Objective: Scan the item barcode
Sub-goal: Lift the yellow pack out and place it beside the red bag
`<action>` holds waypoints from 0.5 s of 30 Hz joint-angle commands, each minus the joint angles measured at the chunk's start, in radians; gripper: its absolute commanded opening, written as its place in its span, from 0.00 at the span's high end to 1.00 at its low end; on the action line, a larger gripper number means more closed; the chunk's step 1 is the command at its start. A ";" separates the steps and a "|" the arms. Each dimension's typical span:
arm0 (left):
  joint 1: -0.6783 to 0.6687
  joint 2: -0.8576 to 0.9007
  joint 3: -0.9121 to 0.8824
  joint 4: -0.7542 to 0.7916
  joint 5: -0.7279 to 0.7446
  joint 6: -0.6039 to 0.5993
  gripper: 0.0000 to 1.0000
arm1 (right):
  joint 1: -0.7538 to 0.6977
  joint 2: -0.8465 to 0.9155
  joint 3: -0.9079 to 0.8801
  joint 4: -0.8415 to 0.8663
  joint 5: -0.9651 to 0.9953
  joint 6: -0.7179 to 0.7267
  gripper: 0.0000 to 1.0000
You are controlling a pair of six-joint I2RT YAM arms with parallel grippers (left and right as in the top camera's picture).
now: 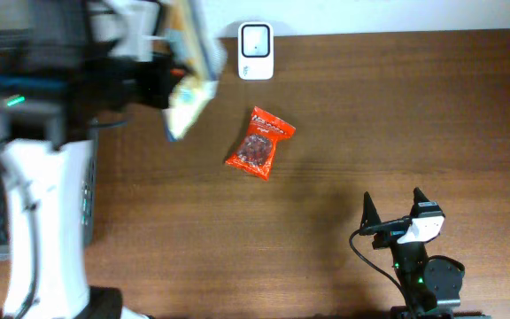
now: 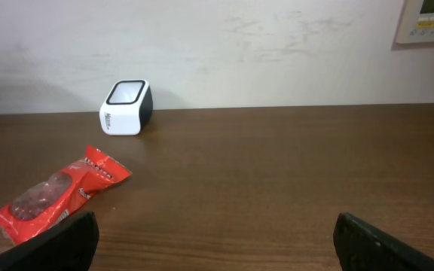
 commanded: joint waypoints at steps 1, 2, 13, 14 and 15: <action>-0.182 0.116 -0.118 0.141 -0.097 -0.101 1.00 | 0.008 -0.006 -0.008 0.000 -0.006 -0.006 0.02; -0.216 0.154 -0.140 0.179 -0.118 -0.136 1.00 | 0.008 -0.006 -0.008 0.000 -0.006 -0.006 0.02; -0.442 0.550 -0.161 0.332 -0.261 -0.708 1.00 | 0.008 -0.006 -0.008 0.000 -0.005 -0.006 0.02; -0.449 0.554 -0.161 0.335 -0.293 -0.708 0.99 | 0.008 -0.006 -0.008 0.000 -0.005 -0.006 0.01; -0.454 0.555 -0.161 0.336 -0.317 -0.707 0.77 | 0.008 -0.006 -0.008 0.000 -0.006 -0.006 0.01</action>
